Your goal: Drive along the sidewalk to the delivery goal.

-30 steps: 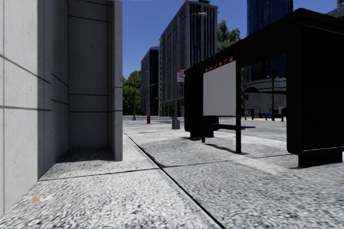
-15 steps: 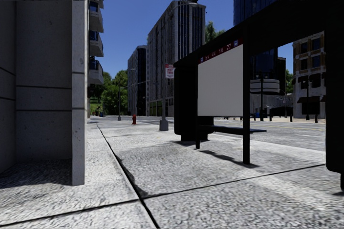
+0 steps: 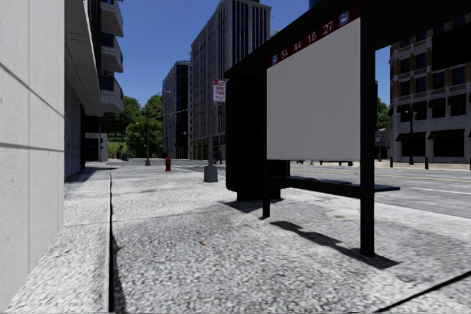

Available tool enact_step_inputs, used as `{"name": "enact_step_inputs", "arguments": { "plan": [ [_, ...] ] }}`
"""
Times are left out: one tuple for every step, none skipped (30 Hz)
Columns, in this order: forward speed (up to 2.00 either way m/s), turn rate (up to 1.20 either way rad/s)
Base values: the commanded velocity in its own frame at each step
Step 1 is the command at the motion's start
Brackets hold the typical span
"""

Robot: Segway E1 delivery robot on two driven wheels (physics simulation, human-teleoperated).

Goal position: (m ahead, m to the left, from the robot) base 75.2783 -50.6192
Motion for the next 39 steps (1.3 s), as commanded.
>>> {"name": "enact_step_inputs", "arguments": {
  "plan": [
    [1.92, 0.0],
    [1.92, 0.03],
    [1.92, 0.13],
    [1.92, 0.17],
    [1.92, 0.17],
    [1.92, 0.21],
    [1.92, 0.3],
    [1.92, 0.4],
    [1.92, 0.55],
    [1.92, 0.55],
    [1.92, 0.65],
    [1.92, 0.76],
    [1.92, 0.83],
    [1.92, 0.83],
    [1.92, 0.85],
    [1.92, 0.85],
    [1.92, 0.86],
    [1.92, 0.86],
    [1.92, 0.86],
    [1.92, 0.79],
    [1.92, 0.66],
    [1.92, 0.51],
    [1.92, 0.25],
    [1.92, 0.25],
    [1.92, 0.07],
    [1.92, 0.01],
    [1.92, 0.0],
    [1.92, 0.0],
    [1.92, 0.0],
    [1.92, 0.0],
    [1.92, 0.0],
    [1.92, 0.0],
    [1.92, 0.0],
    [1.92, 0.0],
    [1.92, 0.0],
    [1.92, 0.5],
    [1.92, 0.78],
    [1.92, 0.78],
    [1.92, 1.2]
  ]
}}
